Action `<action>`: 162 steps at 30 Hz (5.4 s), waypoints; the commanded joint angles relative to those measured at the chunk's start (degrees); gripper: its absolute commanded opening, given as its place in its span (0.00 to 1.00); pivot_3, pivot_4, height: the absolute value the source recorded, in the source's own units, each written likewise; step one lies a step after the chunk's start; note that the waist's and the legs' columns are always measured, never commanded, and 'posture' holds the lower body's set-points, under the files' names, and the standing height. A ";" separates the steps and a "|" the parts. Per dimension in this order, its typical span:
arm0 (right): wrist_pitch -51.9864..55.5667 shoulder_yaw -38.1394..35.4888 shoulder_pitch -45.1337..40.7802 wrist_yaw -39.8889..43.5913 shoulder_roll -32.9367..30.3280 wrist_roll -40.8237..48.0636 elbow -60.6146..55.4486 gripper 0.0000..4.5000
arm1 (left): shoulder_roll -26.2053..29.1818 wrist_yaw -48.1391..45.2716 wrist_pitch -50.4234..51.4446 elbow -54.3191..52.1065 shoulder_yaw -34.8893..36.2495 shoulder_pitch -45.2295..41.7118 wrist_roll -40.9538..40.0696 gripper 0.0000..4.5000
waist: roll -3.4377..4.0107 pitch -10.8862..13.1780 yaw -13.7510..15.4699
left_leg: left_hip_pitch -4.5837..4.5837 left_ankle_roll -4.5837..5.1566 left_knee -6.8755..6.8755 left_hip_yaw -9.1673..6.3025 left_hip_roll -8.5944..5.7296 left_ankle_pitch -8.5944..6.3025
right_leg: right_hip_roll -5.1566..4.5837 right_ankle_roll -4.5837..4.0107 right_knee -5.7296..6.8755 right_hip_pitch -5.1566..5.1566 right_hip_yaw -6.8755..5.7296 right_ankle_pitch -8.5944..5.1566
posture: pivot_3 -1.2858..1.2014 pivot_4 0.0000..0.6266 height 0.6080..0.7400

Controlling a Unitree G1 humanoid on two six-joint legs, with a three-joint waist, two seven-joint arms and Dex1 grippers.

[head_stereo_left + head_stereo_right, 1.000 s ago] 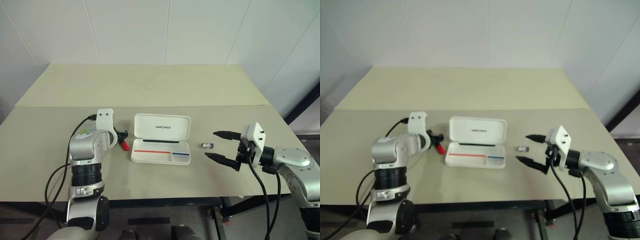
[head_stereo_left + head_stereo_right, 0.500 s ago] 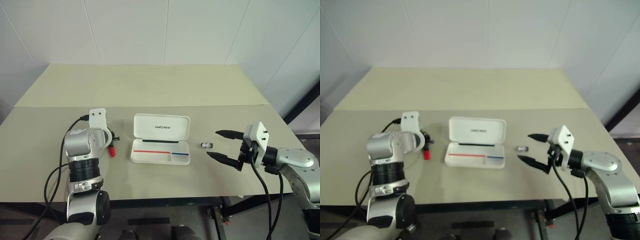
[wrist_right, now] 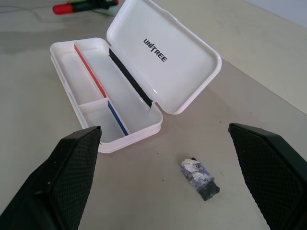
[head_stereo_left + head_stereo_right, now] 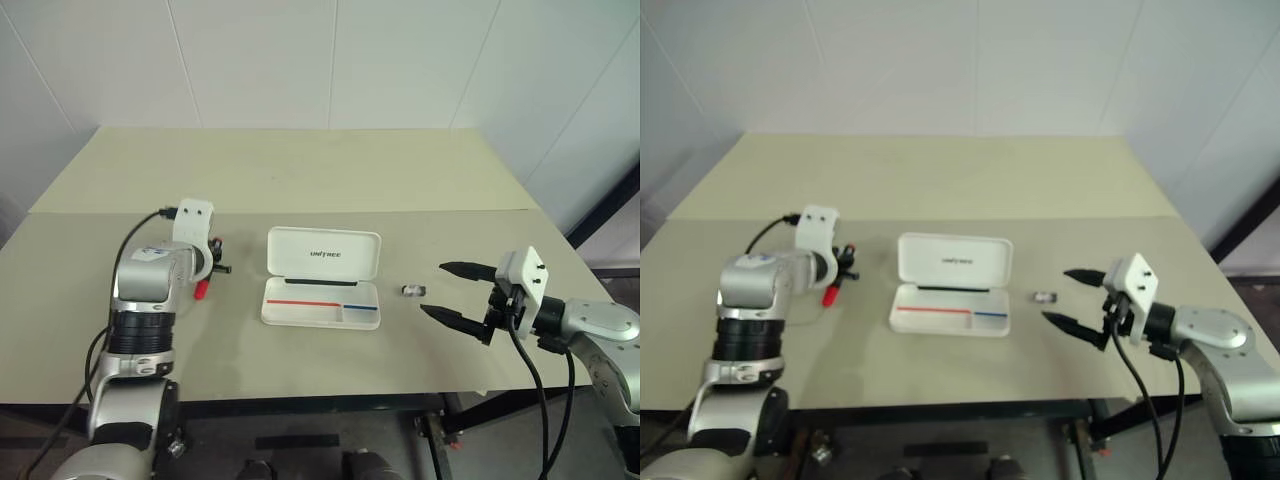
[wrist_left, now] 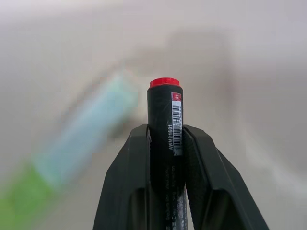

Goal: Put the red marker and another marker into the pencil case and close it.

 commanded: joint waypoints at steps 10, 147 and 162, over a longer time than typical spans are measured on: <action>1.38 -8.69 5.47 1.73 -1.95 7.22 -6.38 1.00 | 12.54 -42.96 -37.23 0.04 -9.14 -5.96 -6.37 0.14 | 0.00 0.00 0.14 | -0.06 0.06 -0.02 0.04 0.02 -0.05 | -0.01 -0.07 -0.16 0.03 -0.02 -0.04 | 0.52 0.24 1.00; -1.61 -8.42 10.94 -4.78 -0.23 3.32 -9.61 1.00 | 11.18 -38.28 -46.41 67.91 -11.88 -26.52 20.56 0.25 | 0.00 0.00 0.11 | -0.01 0.19 0.17 0.05 -0.01 -0.04 | 0.06 0.03 0.30 -0.05 0.01 -0.09 | 0.52 0.24 1.00; -5.06 -10.52 11.42 3.08 -1.03 6.63 -7.90 1.00 | 8.98 -64.00 -47.11 41.78 -11.28 -30.48 11.08 0.25 | -0.06 0.04 0.20 | -0.19 0.17 0.08 0.03 0.01 -0.10 | 0.07 0.02 0.10 -0.11 -0.02 -0.12 | 0.52 0.24 1.00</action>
